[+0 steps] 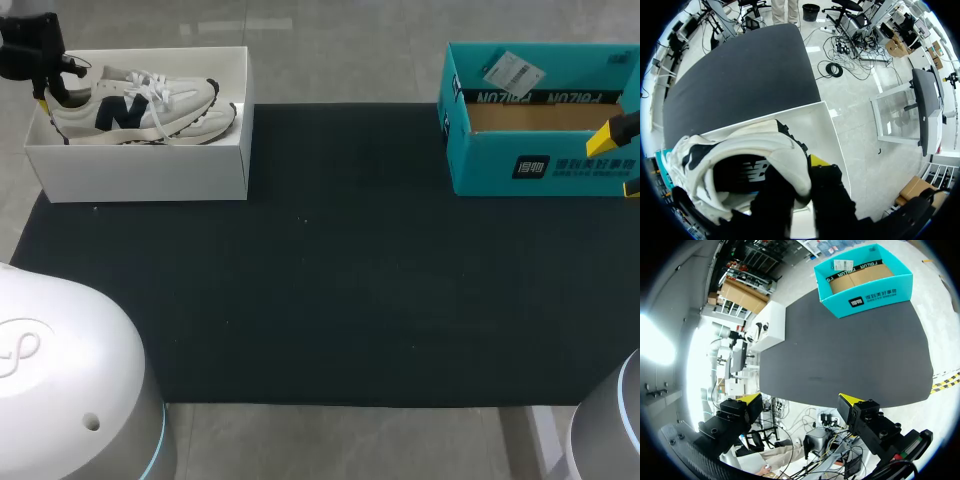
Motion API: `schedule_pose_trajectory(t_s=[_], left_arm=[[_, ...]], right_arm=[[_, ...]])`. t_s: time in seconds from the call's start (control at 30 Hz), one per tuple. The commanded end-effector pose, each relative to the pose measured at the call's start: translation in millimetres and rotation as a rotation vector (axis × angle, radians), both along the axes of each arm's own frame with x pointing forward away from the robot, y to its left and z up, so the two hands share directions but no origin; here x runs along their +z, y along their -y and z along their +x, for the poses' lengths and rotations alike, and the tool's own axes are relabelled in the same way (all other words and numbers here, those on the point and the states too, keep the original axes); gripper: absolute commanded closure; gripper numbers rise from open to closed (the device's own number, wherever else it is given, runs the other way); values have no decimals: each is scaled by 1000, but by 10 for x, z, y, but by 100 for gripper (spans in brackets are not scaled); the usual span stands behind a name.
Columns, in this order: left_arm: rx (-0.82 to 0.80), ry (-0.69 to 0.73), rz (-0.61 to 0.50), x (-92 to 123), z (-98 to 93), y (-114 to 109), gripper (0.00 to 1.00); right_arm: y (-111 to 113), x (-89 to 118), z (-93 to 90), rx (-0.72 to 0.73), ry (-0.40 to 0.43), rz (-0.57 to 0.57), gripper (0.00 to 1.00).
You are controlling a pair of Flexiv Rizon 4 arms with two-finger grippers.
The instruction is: Take the shoe out of the shoebox, open the shoe tongue, remove and reinsert the insole, then place the shoe into the shoebox
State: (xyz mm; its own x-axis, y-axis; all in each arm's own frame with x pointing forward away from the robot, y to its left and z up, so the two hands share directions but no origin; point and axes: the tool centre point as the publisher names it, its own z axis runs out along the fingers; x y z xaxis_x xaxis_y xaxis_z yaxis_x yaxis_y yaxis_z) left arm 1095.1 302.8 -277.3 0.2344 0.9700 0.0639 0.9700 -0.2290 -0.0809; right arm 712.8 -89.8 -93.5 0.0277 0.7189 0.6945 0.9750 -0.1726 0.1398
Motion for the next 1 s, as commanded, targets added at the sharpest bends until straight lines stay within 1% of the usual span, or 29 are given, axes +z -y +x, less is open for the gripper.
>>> schedule_pose_trajectory(t_s=[0.03,0.3,0.53,1.0], left_arm=[[-1,39,4,447,-130,13,100],[-17,82,25,825,-148,57,100],[-30,127,36,1016,-205,124,100],[-32,132,33,1035,-215,130,100]], right_arm=[[-1,-1,22,2,-4,-1,0],[-1,-1,22,2,-4,-1,0],[-1,-1,22,2,-4,-1,0],[-1,-1,22,2,-4,-1,0]])
